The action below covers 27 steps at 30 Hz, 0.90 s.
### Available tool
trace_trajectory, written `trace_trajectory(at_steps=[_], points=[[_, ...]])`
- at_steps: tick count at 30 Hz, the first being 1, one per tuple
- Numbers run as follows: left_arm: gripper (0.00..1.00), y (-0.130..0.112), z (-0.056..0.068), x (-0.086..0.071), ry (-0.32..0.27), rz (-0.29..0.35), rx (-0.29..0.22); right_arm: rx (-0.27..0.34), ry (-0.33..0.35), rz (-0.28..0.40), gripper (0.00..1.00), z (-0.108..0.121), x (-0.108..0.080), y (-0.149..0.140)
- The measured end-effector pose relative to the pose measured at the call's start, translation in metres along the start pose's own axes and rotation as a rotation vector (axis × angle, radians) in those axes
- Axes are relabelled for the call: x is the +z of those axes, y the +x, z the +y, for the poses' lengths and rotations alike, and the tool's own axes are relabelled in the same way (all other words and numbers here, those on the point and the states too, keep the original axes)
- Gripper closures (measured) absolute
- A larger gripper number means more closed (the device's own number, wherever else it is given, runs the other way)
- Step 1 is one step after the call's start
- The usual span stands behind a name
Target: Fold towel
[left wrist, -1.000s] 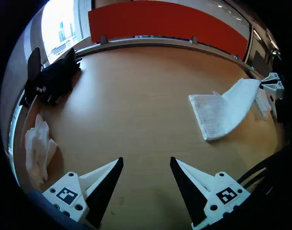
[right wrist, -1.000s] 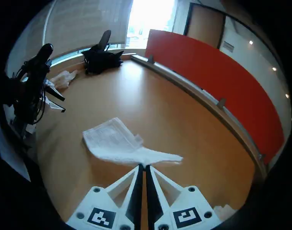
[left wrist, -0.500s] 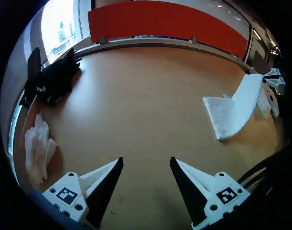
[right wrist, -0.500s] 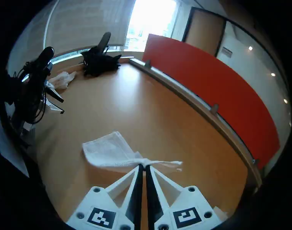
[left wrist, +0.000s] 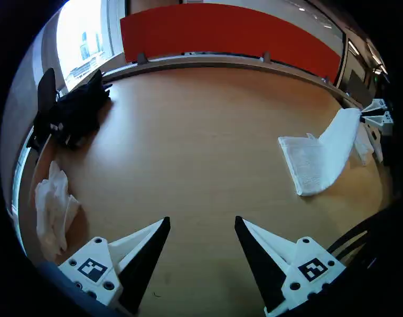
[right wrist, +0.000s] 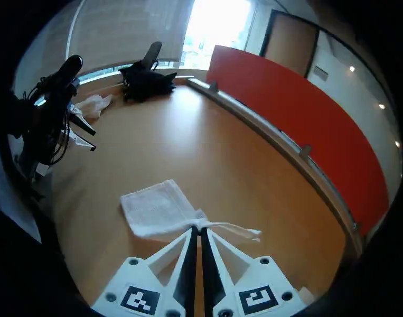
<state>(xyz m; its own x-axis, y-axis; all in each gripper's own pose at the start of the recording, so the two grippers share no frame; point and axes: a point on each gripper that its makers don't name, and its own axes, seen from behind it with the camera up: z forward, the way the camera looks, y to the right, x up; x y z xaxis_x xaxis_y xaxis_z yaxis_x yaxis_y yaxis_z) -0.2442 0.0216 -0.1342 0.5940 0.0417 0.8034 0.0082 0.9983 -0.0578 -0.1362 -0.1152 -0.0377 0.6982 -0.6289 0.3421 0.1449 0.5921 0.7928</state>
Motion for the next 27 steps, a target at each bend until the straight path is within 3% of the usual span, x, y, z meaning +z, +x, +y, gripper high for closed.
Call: trace_trajectory(at_steps=[15, 27], points=[[0.09, 0.003, -0.001, -0.005, -0.001, 0.012, -0.002, -0.018, 0.072, -0.018, 0.95, -0.033, 0.032, 0.0], [0.09, 0.001, -0.011, -0.012, 0.012, 0.017, -0.023, -0.07, 0.156, -0.034, 0.95, -0.063, 0.057, 0.009]])
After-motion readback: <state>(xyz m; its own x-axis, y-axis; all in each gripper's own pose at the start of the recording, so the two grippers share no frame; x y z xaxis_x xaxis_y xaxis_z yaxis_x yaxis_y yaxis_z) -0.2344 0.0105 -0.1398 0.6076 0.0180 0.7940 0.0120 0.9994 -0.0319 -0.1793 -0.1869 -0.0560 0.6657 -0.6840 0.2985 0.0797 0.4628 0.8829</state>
